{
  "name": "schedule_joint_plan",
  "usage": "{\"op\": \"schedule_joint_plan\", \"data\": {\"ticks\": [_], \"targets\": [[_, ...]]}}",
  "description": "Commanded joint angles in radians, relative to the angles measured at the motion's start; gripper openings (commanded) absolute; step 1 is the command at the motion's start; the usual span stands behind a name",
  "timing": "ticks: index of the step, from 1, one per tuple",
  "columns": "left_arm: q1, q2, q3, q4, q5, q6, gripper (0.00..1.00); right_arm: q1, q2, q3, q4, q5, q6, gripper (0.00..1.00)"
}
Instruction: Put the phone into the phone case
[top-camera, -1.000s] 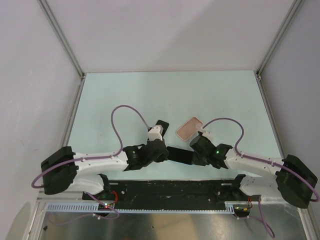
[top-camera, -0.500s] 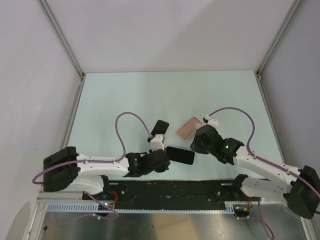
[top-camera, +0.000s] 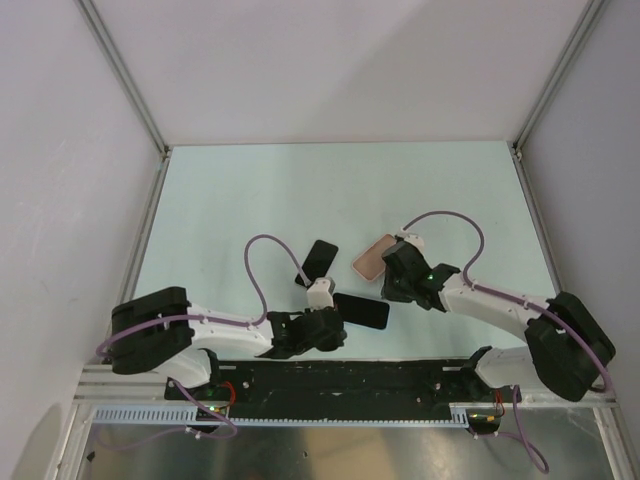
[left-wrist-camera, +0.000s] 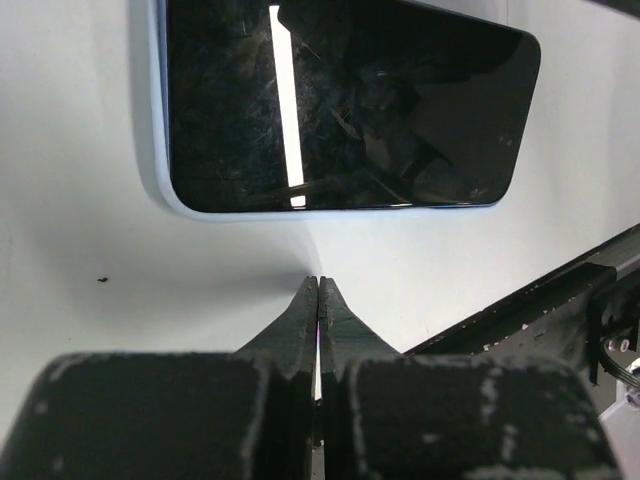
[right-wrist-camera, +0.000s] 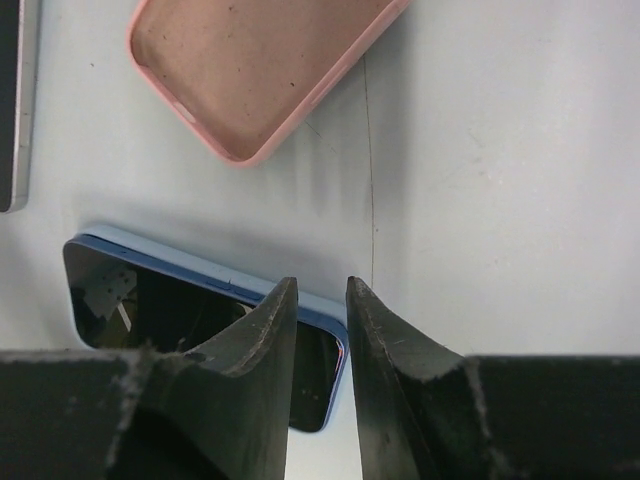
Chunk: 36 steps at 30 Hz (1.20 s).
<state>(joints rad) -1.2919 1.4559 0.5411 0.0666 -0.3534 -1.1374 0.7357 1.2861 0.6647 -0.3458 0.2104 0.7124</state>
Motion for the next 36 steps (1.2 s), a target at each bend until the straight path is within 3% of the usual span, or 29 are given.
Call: {"op": "schedule_joint_plan", "data": {"ticks": [1, 9, 24, 31, 36], "targets": [[0.005, 0.007, -0.014, 0.054, -0.026, -0.03, 0.0, 0.001, 0.058, 0.017, 0.067, -0.012, -0.022, 0.3], [0.068, 0.005, -0.038, 0.055, -0.016, -0.006, 0.0, 0.052, 0.103, -0.006, 0.055, -0.012, 0.01, 0.26], [0.197, 0.06, 0.008, 0.052, 0.025, 0.1, 0.0, 0.288, -0.035, -0.11, 0.044, -0.033, 0.206, 0.22], [0.244, 0.105, 0.071, 0.044, 0.048, 0.156, 0.0, 0.313, -0.012, -0.111, 0.073, -0.039, 0.233, 0.22], [0.268, 0.098, 0.088, 0.035, 0.073, 0.183, 0.0, 0.293, -0.078, -0.109, -0.002, 0.006, 0.238, 0.22]]}}
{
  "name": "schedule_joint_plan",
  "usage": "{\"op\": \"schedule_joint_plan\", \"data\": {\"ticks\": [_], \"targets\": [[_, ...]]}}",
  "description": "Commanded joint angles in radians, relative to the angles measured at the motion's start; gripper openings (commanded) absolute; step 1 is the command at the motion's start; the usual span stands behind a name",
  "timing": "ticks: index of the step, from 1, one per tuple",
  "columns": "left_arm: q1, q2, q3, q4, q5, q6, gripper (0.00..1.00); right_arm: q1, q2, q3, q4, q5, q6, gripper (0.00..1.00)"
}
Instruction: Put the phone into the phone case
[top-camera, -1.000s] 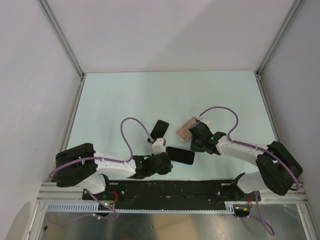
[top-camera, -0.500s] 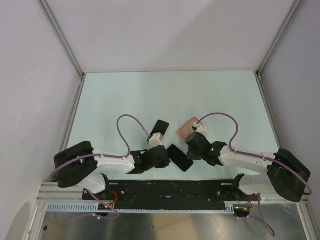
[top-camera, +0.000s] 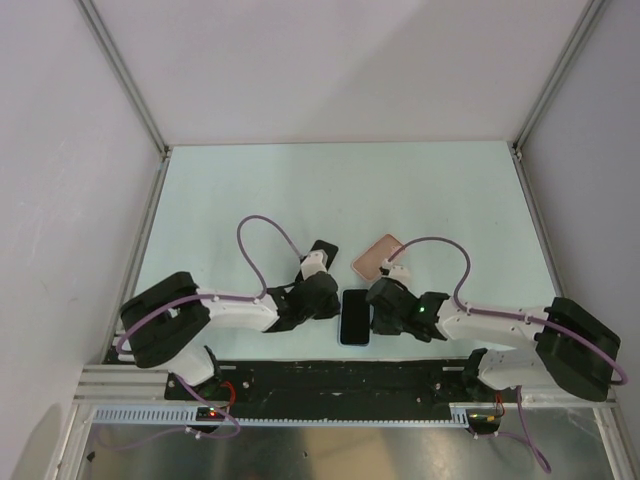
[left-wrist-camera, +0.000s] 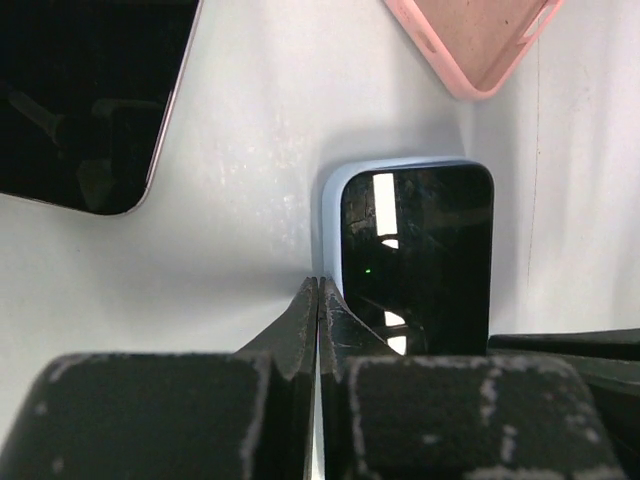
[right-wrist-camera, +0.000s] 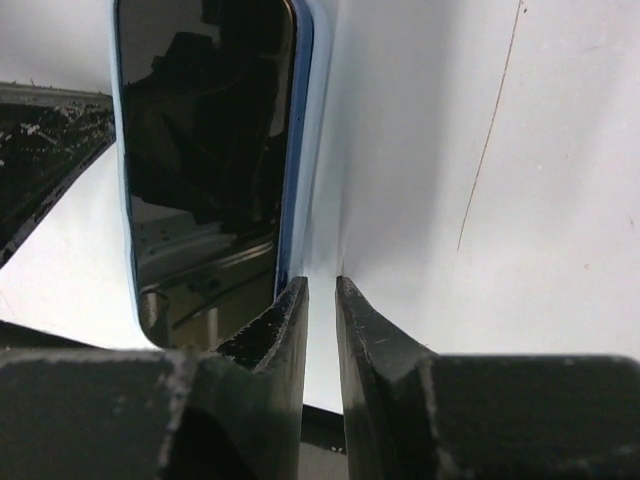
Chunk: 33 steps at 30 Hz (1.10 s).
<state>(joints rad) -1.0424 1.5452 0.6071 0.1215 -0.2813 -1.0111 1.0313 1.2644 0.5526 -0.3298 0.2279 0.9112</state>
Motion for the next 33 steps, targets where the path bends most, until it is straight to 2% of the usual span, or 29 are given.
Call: {"op": "schedule_joint_plan", "data": {"ticks": [1, 7, 14, 29, 33], "targets": [[0.019, 0.0, 0.017, -0.022, 0.003, 0.057, 0.0, -0.008, -0.083, 0.002, -0.036, -0.002, 0.04, 0.23], [0.017, -0.114, -0.068, -0.023, 0.02, 0.054, 0.0, 0.006, -0.199, 0.003, -0.064, -0.017, 0.045, 0.24], [-0.035, -0.219, -0.141, -0.025, 0.039, 0.034, 0.0, 0.067, -0.147, 0.005, -0.05, -0.017, 0.088, 0.25], [-0.134, -0.131, -0.079, -0.022, 0.035, -0.001, 0.0, 0.113, -0.075, 0.004, -0.037, -0.004, 0.123, 0.24], [-0.141, -0.116, -0.07, -0.023, 0.037, -0.001, 0.0, 0.117, -0.058, 0.006, -0.022, -0.006, 0.123, 0.19]]}}
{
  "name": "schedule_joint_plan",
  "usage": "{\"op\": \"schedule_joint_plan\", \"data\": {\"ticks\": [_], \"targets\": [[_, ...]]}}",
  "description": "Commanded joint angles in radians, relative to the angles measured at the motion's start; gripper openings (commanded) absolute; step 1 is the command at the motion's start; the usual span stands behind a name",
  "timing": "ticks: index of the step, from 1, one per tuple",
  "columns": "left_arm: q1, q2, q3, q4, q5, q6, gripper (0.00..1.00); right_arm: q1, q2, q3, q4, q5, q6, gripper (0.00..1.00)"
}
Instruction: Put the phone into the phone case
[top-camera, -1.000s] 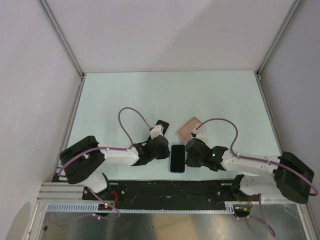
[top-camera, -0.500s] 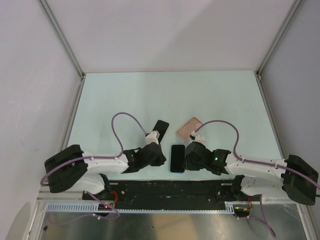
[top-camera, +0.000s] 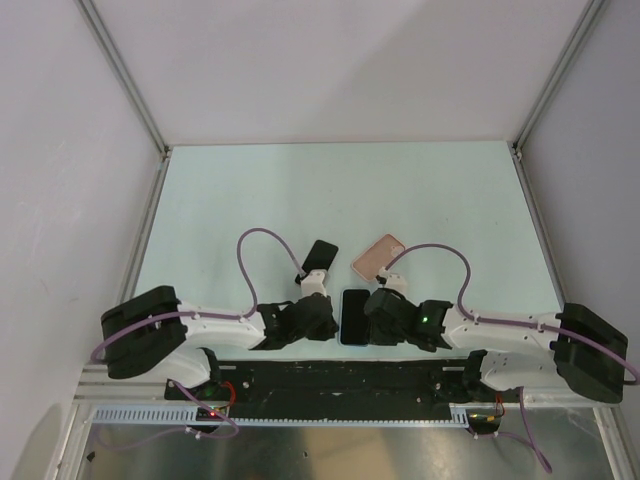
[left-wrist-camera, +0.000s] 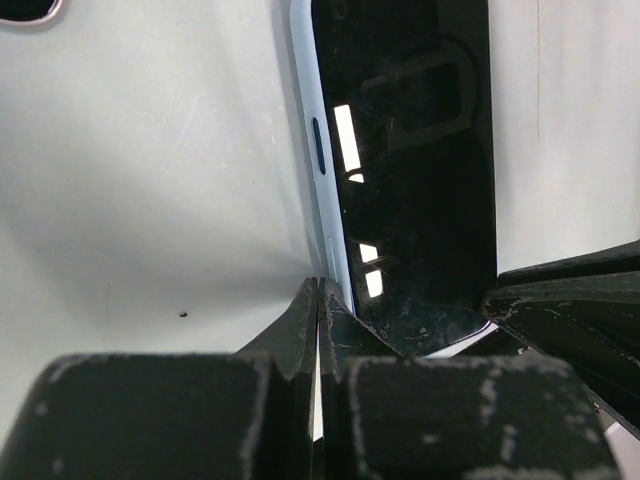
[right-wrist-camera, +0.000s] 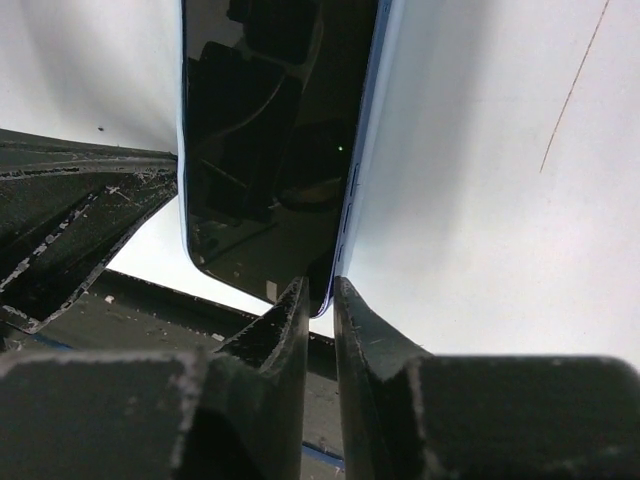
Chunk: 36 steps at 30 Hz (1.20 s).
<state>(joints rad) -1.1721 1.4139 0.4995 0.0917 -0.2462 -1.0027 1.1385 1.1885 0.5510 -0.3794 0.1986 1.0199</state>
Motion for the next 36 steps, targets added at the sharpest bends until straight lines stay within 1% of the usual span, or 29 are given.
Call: {"op": "schedule_joint_plan", "data": {"ticks": [1, 6, 9, 14, 24, 36], "targets": [[-0.012, 0.02, 0.041, 0.007, 0.001, -0.01, 0.0, 0.01, 0.023, 0.007, 0.03, 0.022, 0.015, 0.16], [-0.016, 0.037, 0.05, 0.01, 0.003, -0.01, 0.0, 0.023, 0.062, 0.007, 0.043, 0.018, 0.019, 0.05], [-0.018, 0.046, 0.054, 0.013, 0.005, -0.01, 0.0, 0.032, 0.088, 0.007, 0.049, 0.017, 0.025, 0.01], [-0.02, 0.053, 0.064, 0.015, 0.007, -0.008, 0.0, 0.049, 0.134, 0.013, 0.058, 0.019, 0.032, 0.0], [-0.021, 0.053, 0.073, 0.017, 0.009, -0.001, 0.0, 0.116, 0.287, 0.039, 0.068, 0.045, 0.072, 0.0], [-0.021, 0.036, 0.071, 0.016, 0.004, 0.003, 0.0, 0.154, 0.386, 0.043, 0.066, 0.054, 0.104, 0.0]]}}
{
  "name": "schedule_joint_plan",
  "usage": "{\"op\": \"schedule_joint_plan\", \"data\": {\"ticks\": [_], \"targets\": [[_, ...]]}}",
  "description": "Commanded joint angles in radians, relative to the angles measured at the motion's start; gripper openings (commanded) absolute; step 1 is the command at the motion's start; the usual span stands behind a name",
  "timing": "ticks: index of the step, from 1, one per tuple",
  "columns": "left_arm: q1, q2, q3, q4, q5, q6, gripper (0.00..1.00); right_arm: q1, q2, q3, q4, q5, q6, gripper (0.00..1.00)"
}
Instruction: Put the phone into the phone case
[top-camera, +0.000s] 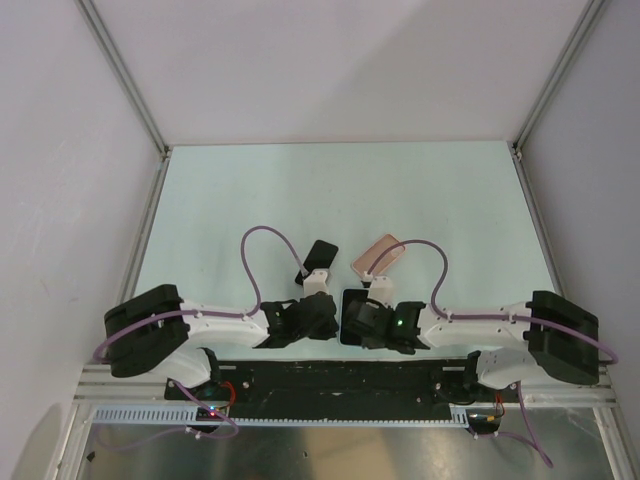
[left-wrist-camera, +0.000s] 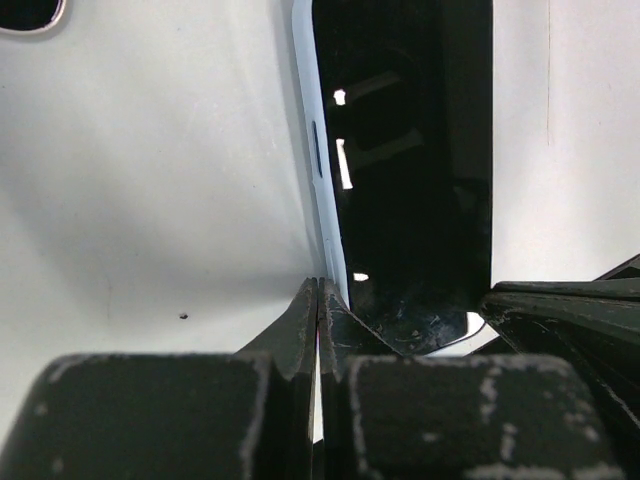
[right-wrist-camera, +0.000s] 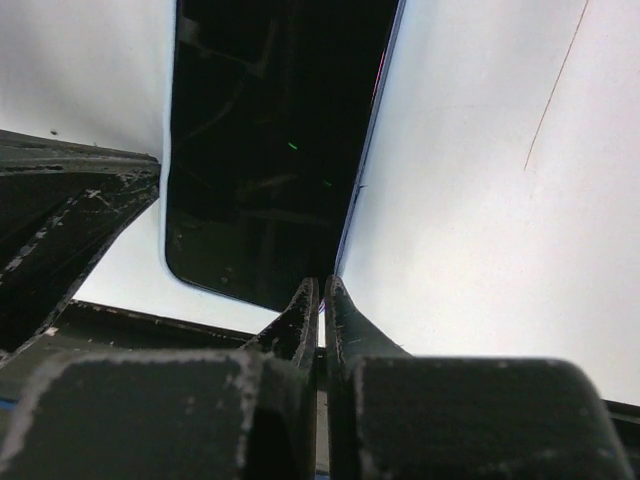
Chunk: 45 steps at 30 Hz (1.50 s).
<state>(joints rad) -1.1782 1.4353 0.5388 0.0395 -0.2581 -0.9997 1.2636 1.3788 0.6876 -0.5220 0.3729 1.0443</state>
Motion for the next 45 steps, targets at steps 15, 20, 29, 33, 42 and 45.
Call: {"op": "schedule_joint_plan", "data": {"ticks": [15, 20, 29, 33, 42, 45], "targets": [[-0.001, -0.027, 0.016, 0.061, 0.016, 0.018, 0.0, 0.038, 0.104, -0.082, 0.155, -0.082, 0.094, 0.0], [0.006, -0.068, 0.016, 0.034, 0.01, 0.033, 0.0, -0.031, -0.088, -0.041, 0.054, -0.017, 0.024, 0.01], [-0.017, -0.175, 0.027, -0.072, 0.002, 0.048, 0.0, -0.319, -0.322, -0.018, 0.075, -0.03, -0.215, 0.19], [-0.087, -0.178, 0.042, -0.108, -0.02, 0.01, 0.0, -0.453, -0.277, -0.018, 0.193, -0.138, -0.324, 0.26], [-0.223, -0.081, 0.093, -0.082, -0.033, -0.076, 0.0, -0.563, -0.067, -0.009, 0.343, -0.267, -0.38, 0.26], [-0.237, -0.057, 0.086, -0.051, -0.015, -0.095, 0.0, -0.571, -0.02, -0.007, 0.357, -0.273, -0.373, 0.24]]}}
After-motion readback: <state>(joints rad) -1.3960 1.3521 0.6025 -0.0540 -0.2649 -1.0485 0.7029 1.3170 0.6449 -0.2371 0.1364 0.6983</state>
